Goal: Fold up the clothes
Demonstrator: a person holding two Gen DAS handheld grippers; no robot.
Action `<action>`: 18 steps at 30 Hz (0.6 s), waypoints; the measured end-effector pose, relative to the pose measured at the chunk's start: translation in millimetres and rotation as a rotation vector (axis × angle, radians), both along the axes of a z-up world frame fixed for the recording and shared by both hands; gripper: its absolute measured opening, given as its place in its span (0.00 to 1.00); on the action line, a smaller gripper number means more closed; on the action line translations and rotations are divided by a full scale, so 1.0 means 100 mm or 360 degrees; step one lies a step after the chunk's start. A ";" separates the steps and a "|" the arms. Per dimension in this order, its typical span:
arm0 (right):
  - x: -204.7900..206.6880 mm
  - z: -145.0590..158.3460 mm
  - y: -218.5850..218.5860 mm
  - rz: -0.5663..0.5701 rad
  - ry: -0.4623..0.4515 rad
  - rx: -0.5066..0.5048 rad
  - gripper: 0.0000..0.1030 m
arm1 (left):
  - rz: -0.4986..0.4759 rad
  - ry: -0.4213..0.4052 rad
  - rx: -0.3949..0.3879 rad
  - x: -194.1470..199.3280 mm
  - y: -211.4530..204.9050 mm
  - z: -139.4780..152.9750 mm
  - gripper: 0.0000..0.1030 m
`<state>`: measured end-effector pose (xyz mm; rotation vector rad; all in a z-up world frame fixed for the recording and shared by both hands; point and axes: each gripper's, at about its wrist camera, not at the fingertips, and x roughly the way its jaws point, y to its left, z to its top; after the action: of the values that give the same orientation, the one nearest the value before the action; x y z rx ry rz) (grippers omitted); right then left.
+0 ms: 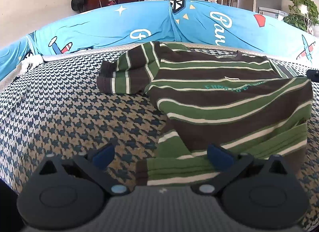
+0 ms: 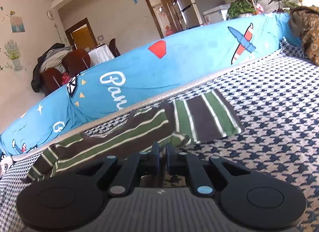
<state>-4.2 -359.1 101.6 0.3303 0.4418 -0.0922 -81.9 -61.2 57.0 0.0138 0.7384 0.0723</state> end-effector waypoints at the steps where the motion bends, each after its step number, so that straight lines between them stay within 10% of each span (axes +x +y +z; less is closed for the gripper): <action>1: 0.00 0.04 0.01 -0.0025 -0.0036 -0.0046 0.06 | 0.0002 0.0006 -0.0001 0.00 0.00 -0.01 1.00; 18: -0.22 -0.17 -0.13 0.0017 0.0207 0.0180 0.24 | 0.0010 0.0060 0.0000 0.04 0.02 -0.13 1.00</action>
<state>-26.2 -371.7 84.6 0.4344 0.5786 -0.0784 -77.5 -59.5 43.8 0.0127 0.7760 0.0784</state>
